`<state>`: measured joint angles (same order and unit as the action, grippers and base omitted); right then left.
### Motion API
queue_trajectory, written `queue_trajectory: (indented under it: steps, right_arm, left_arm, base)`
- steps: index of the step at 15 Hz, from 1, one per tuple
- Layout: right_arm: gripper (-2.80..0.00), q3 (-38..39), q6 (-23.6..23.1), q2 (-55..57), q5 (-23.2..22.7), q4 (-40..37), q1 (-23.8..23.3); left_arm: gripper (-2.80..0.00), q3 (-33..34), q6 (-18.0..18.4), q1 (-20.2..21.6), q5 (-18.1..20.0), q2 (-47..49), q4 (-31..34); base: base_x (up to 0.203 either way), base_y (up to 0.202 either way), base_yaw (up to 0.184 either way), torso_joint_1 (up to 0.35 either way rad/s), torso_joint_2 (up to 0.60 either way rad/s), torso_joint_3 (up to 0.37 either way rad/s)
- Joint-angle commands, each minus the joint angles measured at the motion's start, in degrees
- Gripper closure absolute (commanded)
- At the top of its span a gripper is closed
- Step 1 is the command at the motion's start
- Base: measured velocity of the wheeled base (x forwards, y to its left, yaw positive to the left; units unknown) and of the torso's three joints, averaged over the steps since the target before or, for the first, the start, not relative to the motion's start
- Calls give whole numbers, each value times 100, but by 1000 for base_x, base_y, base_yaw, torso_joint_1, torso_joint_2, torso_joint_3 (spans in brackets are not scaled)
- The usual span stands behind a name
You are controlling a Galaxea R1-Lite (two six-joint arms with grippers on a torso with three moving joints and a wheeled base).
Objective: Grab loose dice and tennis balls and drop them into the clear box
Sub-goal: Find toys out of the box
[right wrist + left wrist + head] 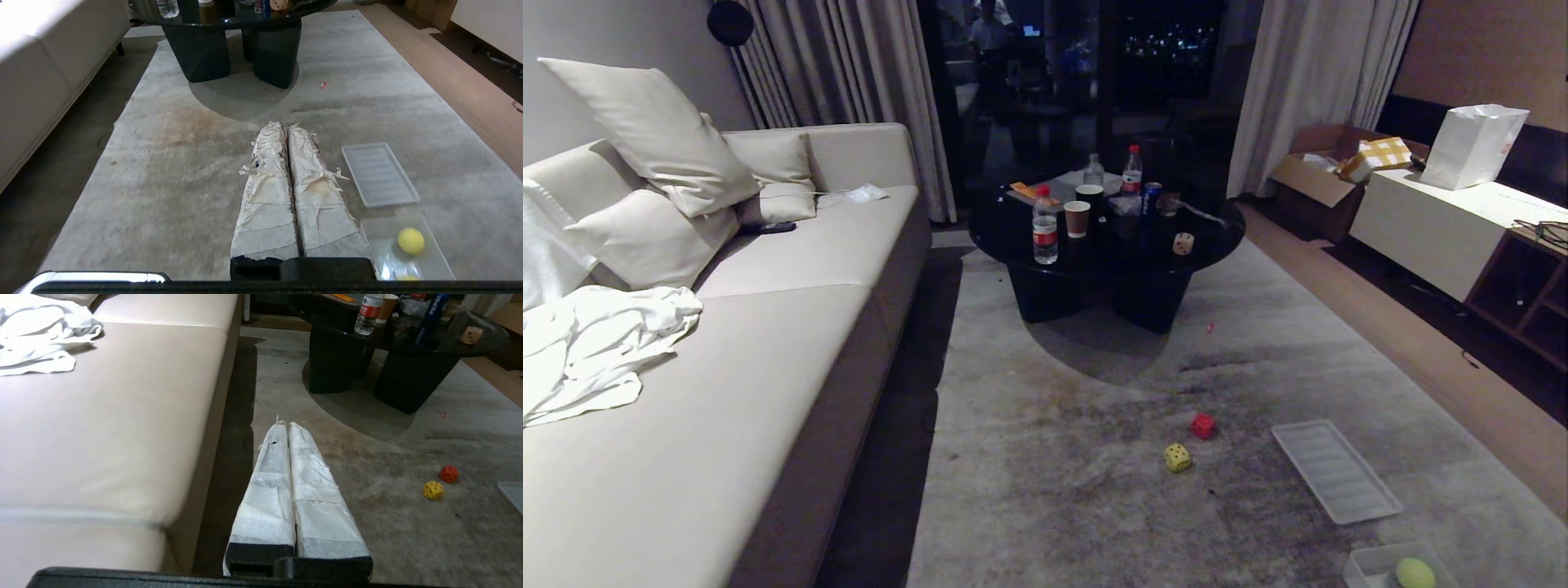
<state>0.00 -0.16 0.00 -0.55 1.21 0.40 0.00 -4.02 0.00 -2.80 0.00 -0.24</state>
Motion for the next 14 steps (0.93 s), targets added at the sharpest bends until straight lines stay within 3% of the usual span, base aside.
queue_trajectory:
  steps: [1,11,14]
  right_arm:
    - [0,62,-2,0,-7,2,4]
    - [0,62,-2,-9,2,2,4]
    - [0,62,-2,-9,-1,2,8]
  left_arm:
    - [0,9,-2,0,-2,9,-2]
    - [0,9,6,0,-2,9,7]
    - [0,9,189,0,7,9,16]
  base:
    - [186,0,-1,6,2,-2]
    - [183,0,0,1,1,2]
    - [177,0,2,3,2,2]
